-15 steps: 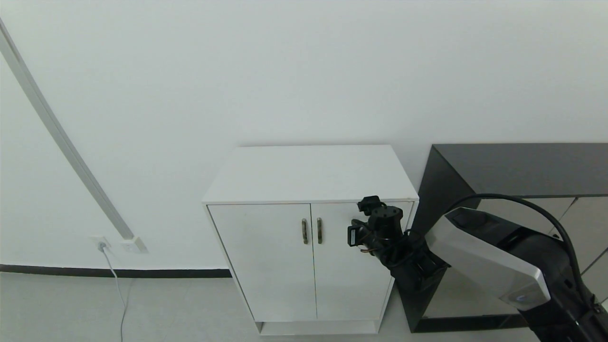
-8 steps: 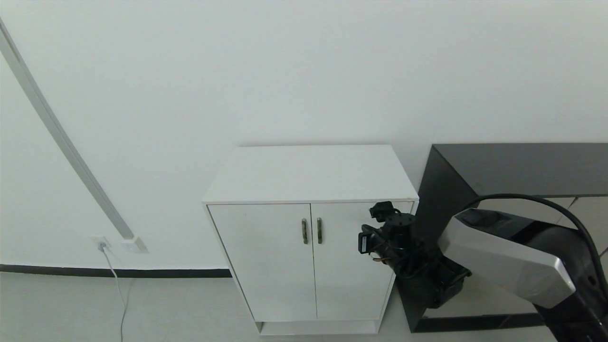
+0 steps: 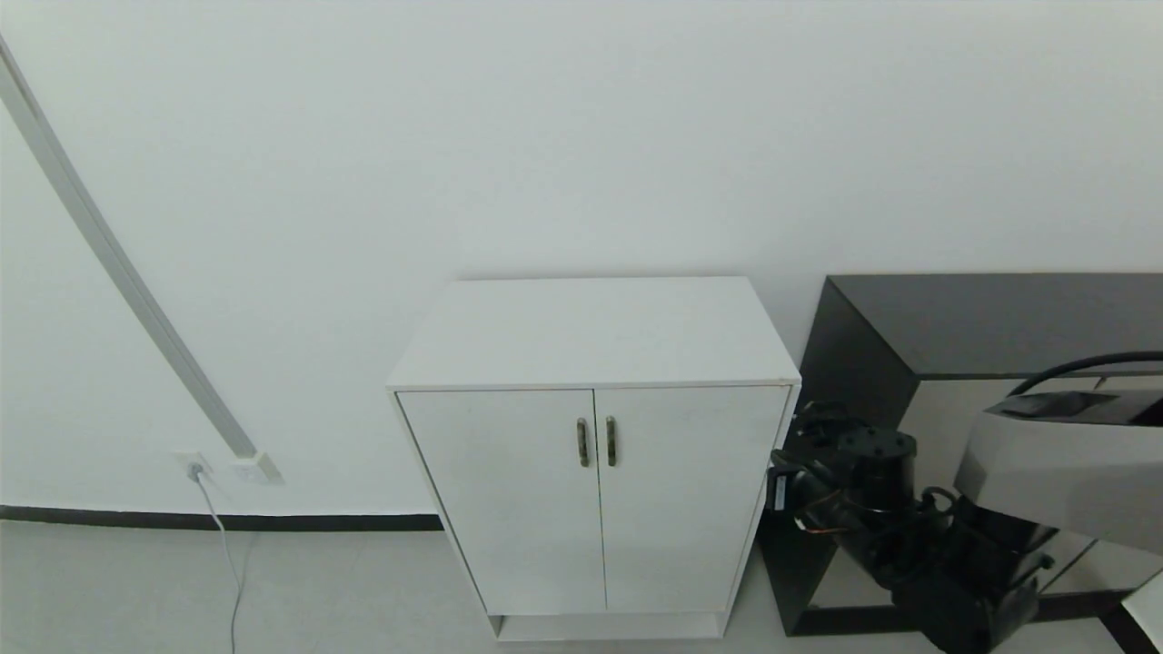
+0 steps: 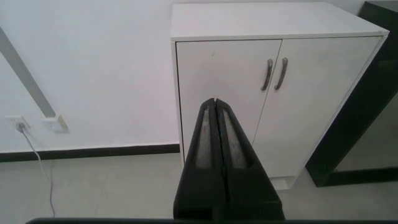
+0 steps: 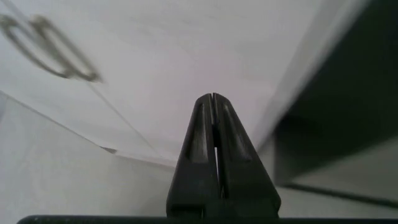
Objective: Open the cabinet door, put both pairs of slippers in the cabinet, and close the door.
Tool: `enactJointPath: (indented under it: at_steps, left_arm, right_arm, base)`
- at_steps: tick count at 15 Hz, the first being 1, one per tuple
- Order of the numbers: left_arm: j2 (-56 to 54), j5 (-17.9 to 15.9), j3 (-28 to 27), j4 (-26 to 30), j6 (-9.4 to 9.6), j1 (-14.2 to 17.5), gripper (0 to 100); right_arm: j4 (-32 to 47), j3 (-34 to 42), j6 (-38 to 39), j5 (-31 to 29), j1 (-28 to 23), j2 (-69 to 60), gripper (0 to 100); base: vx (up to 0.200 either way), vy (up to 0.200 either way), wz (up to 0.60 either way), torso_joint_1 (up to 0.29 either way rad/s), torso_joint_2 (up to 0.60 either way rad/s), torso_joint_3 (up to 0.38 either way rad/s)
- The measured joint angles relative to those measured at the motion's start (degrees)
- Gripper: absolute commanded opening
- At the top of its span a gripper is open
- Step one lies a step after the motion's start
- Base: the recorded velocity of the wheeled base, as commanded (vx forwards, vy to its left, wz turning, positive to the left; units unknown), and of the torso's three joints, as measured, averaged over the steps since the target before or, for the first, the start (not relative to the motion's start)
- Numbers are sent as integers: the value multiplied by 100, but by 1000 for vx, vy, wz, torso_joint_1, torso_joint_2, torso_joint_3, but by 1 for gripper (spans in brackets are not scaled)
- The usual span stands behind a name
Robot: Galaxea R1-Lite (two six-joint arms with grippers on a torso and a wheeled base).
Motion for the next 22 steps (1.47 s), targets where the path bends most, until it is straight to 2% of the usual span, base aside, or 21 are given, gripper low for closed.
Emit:
enactJointPath:
  at_steps: [3,7,17,22]
  left_arm:
    - [0,1,0,0,2,-5,0]
    - [0,0,0,0,2,-7,0]
    - [0,1,0,0,2,-5,0]
    - [0,1,0,0,2,-2,0]
  right_arm:
    - [-96,1196,-101,-15,-552,-929,0]
    - [-107,2108,-222,284,-1213,-1954,0]
    - [-55,3277,-492,358,-1556,-3590,0]
    - [-15,3482,-692,358,-1674,-4022,0]
  base:
    - [0,0,0,0,0,0]
    - [0,0,0,0,0,0]
    - [0,0,0,0,0,0]
    - [0,0,0,0,0,0]
